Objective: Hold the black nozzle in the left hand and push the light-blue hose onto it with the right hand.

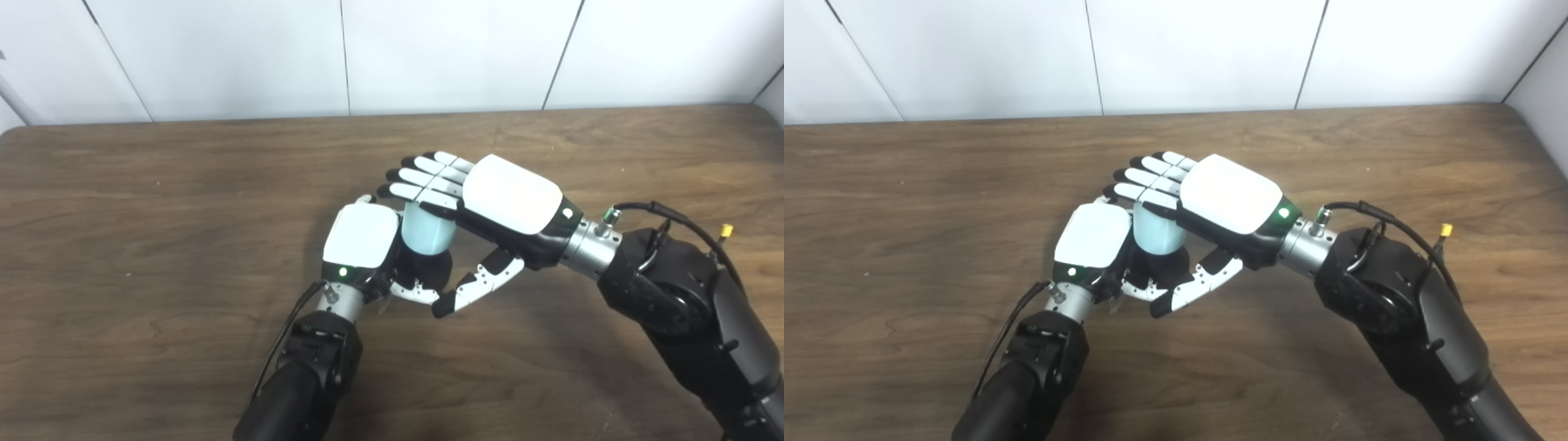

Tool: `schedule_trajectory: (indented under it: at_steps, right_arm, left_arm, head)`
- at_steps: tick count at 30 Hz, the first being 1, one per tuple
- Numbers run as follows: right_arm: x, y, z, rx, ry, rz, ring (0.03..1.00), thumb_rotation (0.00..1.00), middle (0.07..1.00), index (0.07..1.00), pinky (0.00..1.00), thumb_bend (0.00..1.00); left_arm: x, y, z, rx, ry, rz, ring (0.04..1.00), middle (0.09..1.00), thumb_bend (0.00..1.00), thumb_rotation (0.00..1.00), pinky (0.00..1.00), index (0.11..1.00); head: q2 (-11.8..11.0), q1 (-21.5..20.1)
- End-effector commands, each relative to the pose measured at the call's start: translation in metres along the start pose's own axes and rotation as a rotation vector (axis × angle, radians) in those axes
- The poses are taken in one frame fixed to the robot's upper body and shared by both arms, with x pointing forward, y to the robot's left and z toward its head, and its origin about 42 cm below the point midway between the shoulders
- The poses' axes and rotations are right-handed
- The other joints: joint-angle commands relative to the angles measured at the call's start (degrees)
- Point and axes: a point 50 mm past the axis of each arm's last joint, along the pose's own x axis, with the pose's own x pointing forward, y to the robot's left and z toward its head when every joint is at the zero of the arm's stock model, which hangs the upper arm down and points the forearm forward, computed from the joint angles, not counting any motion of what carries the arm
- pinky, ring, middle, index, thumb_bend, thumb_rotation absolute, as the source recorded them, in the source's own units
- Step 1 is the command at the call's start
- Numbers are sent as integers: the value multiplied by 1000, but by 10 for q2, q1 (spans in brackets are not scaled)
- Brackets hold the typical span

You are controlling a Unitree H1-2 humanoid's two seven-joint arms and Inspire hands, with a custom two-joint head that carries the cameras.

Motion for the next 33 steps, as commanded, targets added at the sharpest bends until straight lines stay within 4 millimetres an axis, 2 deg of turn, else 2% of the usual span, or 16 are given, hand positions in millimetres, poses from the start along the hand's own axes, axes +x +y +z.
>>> schedule_trajectory:
  at_steps: [1, 6, 17, 21, 24, 28, 33]
  right_arm:
    - [-11, 29, 2, 42, 6, 208, 931, 958, 931, 925, 930, 718]
    - [-13, 31, 4, 45, 17, 251, 925, 950, 928, 919, 933, 724]
    - [-12, 37, 1, 63, 32, 267, 946, 1000, 950, 929, 943, 742]
    - [-7, 18, -1, 60, 32, 179, 950, 1000, 951, 940, 946, 727]
    - [-3, -5, -4, 110, 35, 57, 940, 1000, 949, 940, 908, 697]
    - [1, -33, -10, 193, 47, -83, 943, 1000, 957, 961, 925, 656]
    - [0, -49, -22, 282, 95, -234, 918, 1000, 942, 960, 847, 617]
  left_arm:
    - [3, 4, 6, 19, -17, 15, 644, 549, 516, 0, 852, 443]
    - [3, 3, 5, 13, -19, 28, 633, 529, 520, 0, 841, 456]
    - [3, 4, 5, 12, -19, 27, 632, 533, 519, 0, 860, 447]
    - [3, 4, 5, -4, -15, 11, 641, 539, 518, 0, 875, 447]
    - [2, 5, 5, -16, -18, 18, 632, 537, 518, 0, 877, 447]
    - [3, 5, 5, -15, -19, 16, 627, 535, 519, 0, 886, 447]
    - [3, 4, 5, -21, -14, 11, 636, 535, 519, 0, 898, 450]
  head:
    - [1, 0]
    - [3, -1]
    - [2, -2]
    - [1, -3]
    - [-1, -2]
    - [-1, -2]
    - [-1, 0]
